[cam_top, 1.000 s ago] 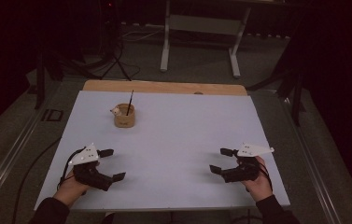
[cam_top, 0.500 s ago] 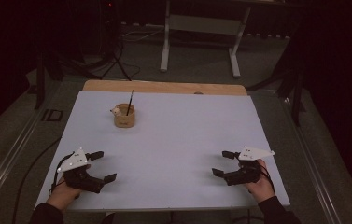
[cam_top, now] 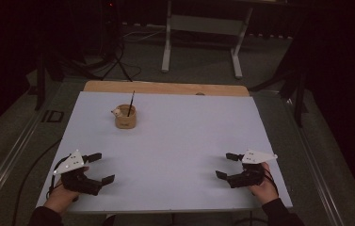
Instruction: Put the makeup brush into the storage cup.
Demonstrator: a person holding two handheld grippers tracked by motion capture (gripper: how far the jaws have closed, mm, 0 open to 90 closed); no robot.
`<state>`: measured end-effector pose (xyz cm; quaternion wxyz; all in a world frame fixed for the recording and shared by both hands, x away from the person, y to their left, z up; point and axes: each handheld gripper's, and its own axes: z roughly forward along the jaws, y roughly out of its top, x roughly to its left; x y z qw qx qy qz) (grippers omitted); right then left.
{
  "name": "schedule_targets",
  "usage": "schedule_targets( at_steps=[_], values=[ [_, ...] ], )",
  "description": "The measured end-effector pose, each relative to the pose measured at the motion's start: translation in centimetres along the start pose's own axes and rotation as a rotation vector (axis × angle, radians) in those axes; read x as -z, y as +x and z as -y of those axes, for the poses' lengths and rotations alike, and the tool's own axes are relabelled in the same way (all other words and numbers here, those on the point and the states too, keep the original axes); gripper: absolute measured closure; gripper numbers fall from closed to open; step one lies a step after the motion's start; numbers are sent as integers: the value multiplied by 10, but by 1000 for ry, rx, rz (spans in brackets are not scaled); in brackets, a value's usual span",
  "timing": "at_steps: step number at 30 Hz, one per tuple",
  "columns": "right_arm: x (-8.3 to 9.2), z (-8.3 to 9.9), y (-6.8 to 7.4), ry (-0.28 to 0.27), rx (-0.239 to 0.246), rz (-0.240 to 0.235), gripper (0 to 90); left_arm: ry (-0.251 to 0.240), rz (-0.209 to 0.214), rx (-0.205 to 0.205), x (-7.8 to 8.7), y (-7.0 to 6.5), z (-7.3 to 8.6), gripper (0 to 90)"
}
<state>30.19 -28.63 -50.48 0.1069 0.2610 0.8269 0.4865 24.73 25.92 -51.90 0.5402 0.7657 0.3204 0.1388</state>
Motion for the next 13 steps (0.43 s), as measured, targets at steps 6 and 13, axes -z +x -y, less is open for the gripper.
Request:
schedule_targets(
  at_steps=[6, 13],
  values=[
    [-3, -1, 2, -8, -3, -22, 141, 11, 6, -9, -2, -1, 0, 1],
    [-6, -3, 5, -1, 9, -32, 141, -1, 4, -2, -2, -1, 0, 1]
  ],
)
